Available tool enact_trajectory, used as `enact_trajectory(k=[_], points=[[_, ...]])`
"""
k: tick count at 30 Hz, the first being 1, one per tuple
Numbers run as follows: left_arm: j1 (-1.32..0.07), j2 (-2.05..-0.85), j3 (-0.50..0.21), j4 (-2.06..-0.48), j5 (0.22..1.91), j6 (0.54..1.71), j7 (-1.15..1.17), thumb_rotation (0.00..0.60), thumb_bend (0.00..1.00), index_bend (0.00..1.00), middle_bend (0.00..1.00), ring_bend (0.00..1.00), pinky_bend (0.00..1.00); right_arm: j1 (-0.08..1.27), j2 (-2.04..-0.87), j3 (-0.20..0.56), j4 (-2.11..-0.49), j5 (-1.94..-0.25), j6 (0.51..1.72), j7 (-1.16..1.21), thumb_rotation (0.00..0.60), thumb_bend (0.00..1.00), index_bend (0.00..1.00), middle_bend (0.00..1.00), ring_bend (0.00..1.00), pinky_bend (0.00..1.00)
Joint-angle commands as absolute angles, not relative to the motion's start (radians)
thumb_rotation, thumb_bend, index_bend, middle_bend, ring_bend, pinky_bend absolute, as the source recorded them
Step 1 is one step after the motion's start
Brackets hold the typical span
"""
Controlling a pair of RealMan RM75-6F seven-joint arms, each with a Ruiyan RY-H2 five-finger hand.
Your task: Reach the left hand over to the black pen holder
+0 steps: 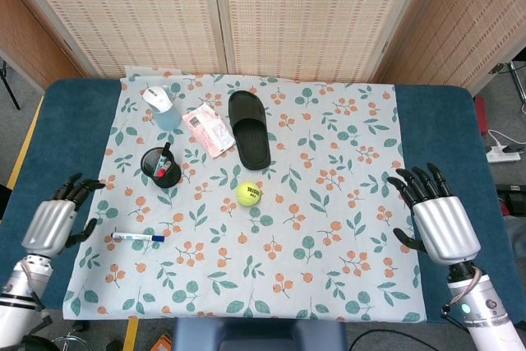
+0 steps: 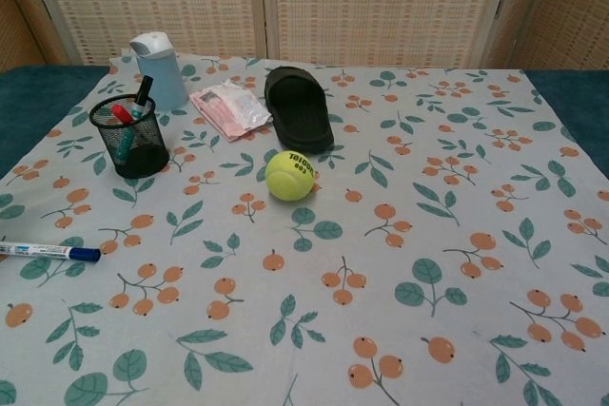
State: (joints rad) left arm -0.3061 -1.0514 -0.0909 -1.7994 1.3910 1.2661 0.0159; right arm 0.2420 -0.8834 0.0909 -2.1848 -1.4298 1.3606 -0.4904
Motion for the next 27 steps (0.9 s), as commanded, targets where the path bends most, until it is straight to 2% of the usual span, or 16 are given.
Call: enact_trajectory(k=[1, 10, 17, 27], points=[[-0.308, -1.223, -0.026, -1.877, 1.405, 1.248, 0.258, 0.6, 0.37, 0.24, 0.18, 0.04, 0.2, 0.239, -0.878, 0.091, -2.184, -1.435, 1.365, -0.481, 0.6, 0.1, 0.19, 0.13, 0.09, 0.0], [-0.298, -1.431, -0.013, -1.75, 1.289, 1.233, 0.394, 0.6, 0.37, 0.28, 0.24, 0.06, 0.2, 0.244, -0.875, 0.094, -2.174, -1.425, 1.352, -0.463, 0.6, 0.1, 0.19, 0.13, 0.09, 0.0], [-0.308, -1.491, -0.021, -1.656, 1.253, 1.217, 0.418, 0.6, 0.37, 0.33, 0.26, 0.07, 0.2, 0.245, -0.874, 0.097, -2.174, -1.422, 1.354, -0.463, 0.6, 0.1, 0.19, 0.13, 0.09, 0.0], [-0.313, -1.56, -0.031, -1.531, 1.243, 1.197, 0.366, 0.6, 0.37, 0.34, 0.27, 0.08, 0.2, 0.245, -0.875, 0.097, -2.176, -1.42, 1.355, -0.468, 0.6, 0.1, 0.19, 0.13, 0.09, 0.0]])
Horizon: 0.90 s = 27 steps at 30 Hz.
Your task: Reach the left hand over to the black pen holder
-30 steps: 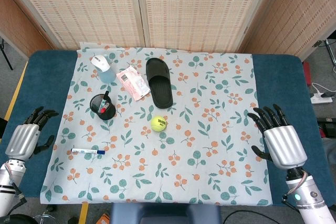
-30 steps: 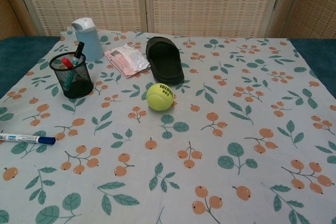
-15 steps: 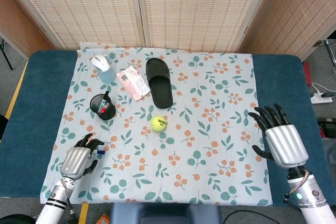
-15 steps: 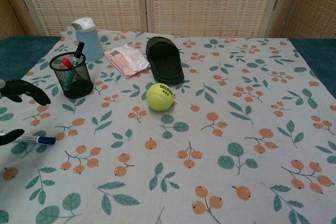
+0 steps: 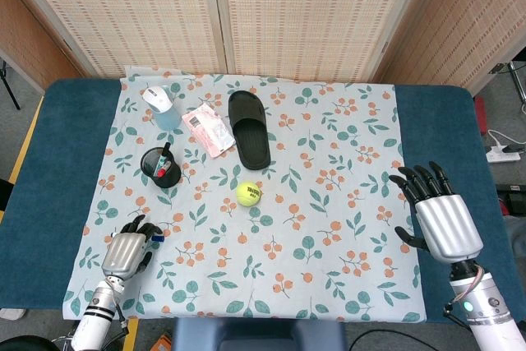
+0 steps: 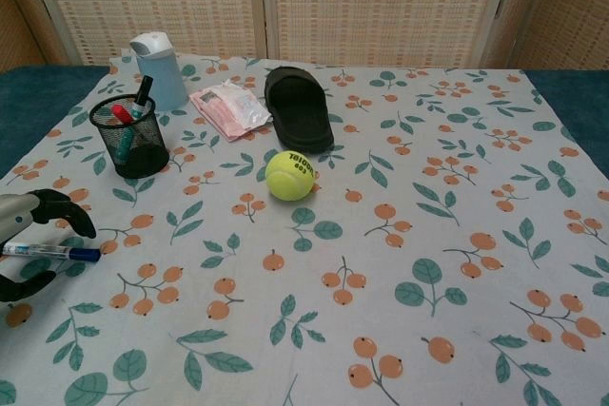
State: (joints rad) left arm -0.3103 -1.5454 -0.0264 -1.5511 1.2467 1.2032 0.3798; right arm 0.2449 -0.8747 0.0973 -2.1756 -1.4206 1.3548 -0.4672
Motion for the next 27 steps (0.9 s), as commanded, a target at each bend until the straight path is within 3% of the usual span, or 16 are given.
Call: enact_trajectory(k=[1, 19, 27], points=[[-0.313, -1.564, -0.032, -1.521, 1.246, 1.198, 0.361, 0.6, 0.37, 0.34, 0.28, 0.08, 0.2, 0.245, -0.875, 0.097, -2.176, -1.419, 1.355, -0.469, 0.6, 0.1, 0.19, 0.13, 0.09, 0.0], [-0.307, -1.617, -0.039, -1.417, 1.248, 1.216, 0.366, 0.6, 0.36, 0.39, 0.38, 0.13, 0.21, 0.248, -0.874, 0.099, -2.172, -1.417, 1.352, -0.463, 0.6, 0.1, 0.22, 0.13, 0.09, 0.0], [-0.294, -1.65, -0.044, -1.368, 1.267, 1.253, 0.357, 0.6, 0.36, 0.51, 0.5, 0.2, 0.25, 0.247, -0.872, 0.1, -2.171, -1.42, 1.355, -0.458, 0.6, 0.1, 0.23, 0.13, 0.09, 0.0]])
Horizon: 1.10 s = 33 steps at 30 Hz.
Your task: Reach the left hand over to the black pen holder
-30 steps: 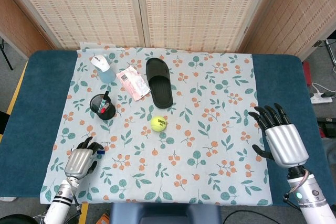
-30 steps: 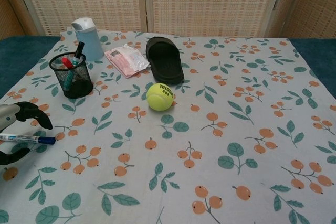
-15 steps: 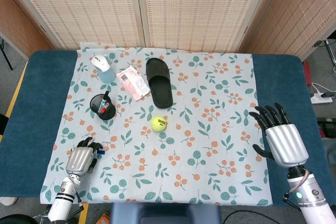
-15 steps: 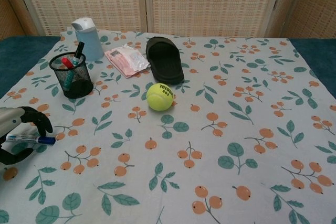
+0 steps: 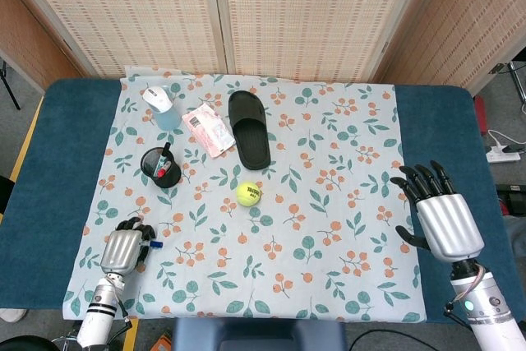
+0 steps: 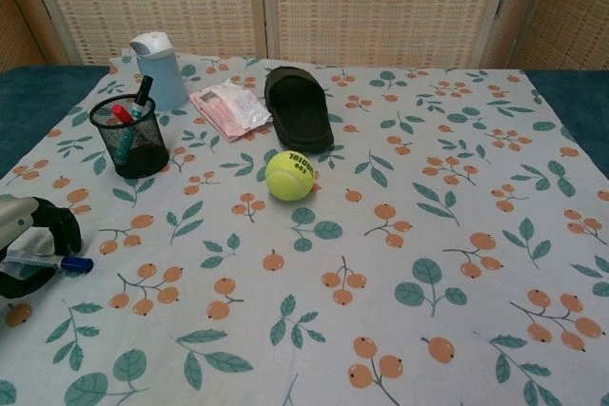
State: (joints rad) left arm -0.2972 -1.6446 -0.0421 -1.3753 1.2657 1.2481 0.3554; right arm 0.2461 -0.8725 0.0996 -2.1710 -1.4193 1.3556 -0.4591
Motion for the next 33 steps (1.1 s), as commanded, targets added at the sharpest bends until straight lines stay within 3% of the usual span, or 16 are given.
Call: enact_trajectory(k=[1, 17, 26, 33], points=[[-0.294, -1.65, -0.045, -1.367, 1.267, 1.254, 0.359, 0.6, 0.36, 0.52, 0.5, 0.21, 0.25, 0.247, -0.872, 0.099, -2.172, -1.421, 1.354, -0.457, 0.6, 0.1, 0.23, 0.13, 0.09, 0.0], [-0.289, -1.612, -0.087, -1.406, 1.297, 1.306, 0.326, 0.6, 0.36, 0.53, 0.53, 0.23, 0.25, 0.243, -0.874, 0.103, -2.169, -1.425, 1.366, -0.453, 0.6, 0.1, 0.24, 0.13, 0.09, 0.0], [-0.399, -1.354, -0.301, -1.515, 1.29, 1.241, 0.123, 0.6, 0.37, 0.53, 0.54, 0.24, 0.27, 0.238, -0.863, 0.103, -2.172, -1.437, 1.372, -0.429, 0.6, 0.1, 0.23, 0.13, 0.09, 0.0], [-0.487, -1.197, -0.422, -1.464, 1.264, 1.067, -0.261, 0.6, 0.36, 0.55, 0.54, 0.24, 0.27, 0.234, -0.858, 0.104, -2.173, -1.438, 1.377, -0.431, 0.6, 0.1, 0.23, 0.13, 0.09, 0.0]])
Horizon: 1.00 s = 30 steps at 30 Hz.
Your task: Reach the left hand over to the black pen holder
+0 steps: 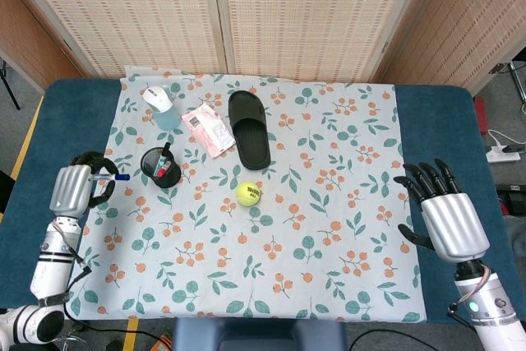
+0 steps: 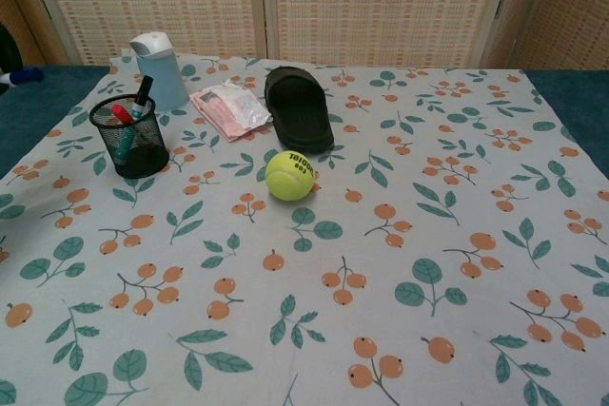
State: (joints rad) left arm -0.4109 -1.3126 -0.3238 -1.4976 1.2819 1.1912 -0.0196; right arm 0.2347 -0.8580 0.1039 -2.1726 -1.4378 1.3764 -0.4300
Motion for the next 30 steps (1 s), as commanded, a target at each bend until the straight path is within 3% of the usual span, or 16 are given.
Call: enact_trajectory(k=[1, 9, 16, 30], points=[[-0.501, -1.185, -0.436, -1.45, 1.261, 1.04, -0.332, 0.6, 0.36, 0.55, 0.55, 0.24, 0.27, 0.234, -0.858, 0.104, -2.174, -1.437, 1.378, -0.432, 0.6, 0.1, 0.23, 0.13, 0.09, 0.0], [-0.618, -1.16, -0.513, -1.367, 1.219, 0.775, -0.834, 0.6, 0.36, 0.57, 0.57, 0.26, 0.29, 0.233, -0.863, 0.106, -2.175, -1.426, 1.38, -0.451, 0.6, 0.1, 0.24, 0.13, 0.09, 0.0], [-0.695, -1.224, -0.517, -1.243, 1.283, 0.66, -1.191, 0.6, 0.36, 0.58, 0.58, 0.26, 0.28, 0.233, -0.864, 0.119, -2.163, -1.385, 1.389, -0.462, 0.6, 0.1, 0.24, 0.13, 0.09, 0.0], [-0.733, -1.365, -0.367, -1.026, 1.436, 0.669, -1.611, 0.6, 0.36, 0.58, 0.58, 0.26, 0.27, 0.246, -0.878, 0.128, -2.151, -1.333, 1.376, -0.488, 0.6, 0.1, 0.24, 0.13, 0.09, 0.0]])
